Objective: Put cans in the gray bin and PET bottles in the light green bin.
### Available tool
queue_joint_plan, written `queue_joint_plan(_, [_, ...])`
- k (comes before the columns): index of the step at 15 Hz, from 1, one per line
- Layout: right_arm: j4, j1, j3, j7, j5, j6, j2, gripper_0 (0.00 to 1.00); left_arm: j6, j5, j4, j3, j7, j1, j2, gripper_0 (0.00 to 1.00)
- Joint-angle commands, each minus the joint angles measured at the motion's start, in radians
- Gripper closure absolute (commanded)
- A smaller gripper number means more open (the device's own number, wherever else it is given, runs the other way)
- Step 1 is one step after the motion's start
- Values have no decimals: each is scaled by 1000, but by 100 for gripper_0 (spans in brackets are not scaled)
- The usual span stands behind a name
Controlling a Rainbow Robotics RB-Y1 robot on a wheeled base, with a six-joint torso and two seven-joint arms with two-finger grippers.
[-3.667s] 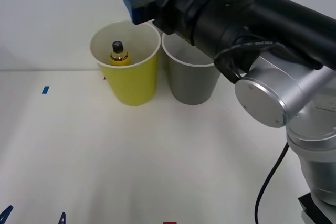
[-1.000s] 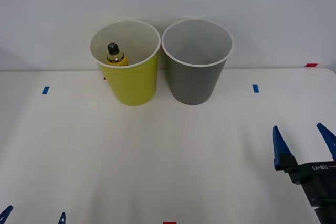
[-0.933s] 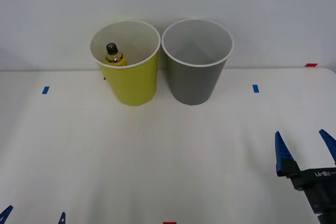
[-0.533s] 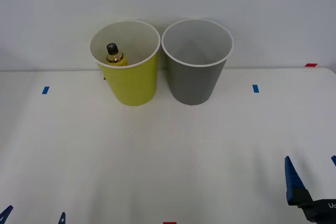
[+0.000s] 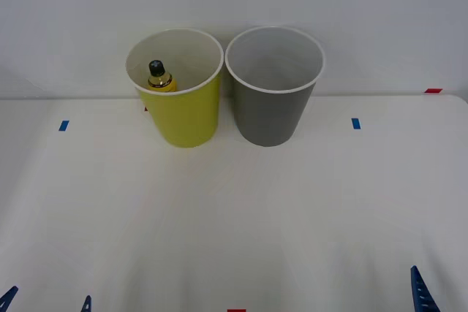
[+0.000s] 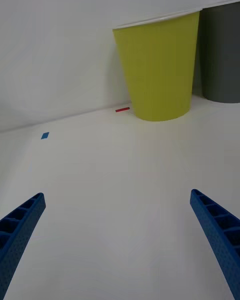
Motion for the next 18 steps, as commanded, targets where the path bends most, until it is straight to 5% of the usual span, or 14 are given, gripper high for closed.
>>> queue_joint_plan(1, [30,26,3,-36,25,-34,-6,0,0,0,0,0,0,0,0,0])
queue_joint_plan(3, [30,47,2,-115,62,-48,-14,0,0,0,0,0,0,0,0,0])
queue_joint_plan(18, [44,47,5,-109,88,-51,5,0,0,0,0,0,0,0,0,0])
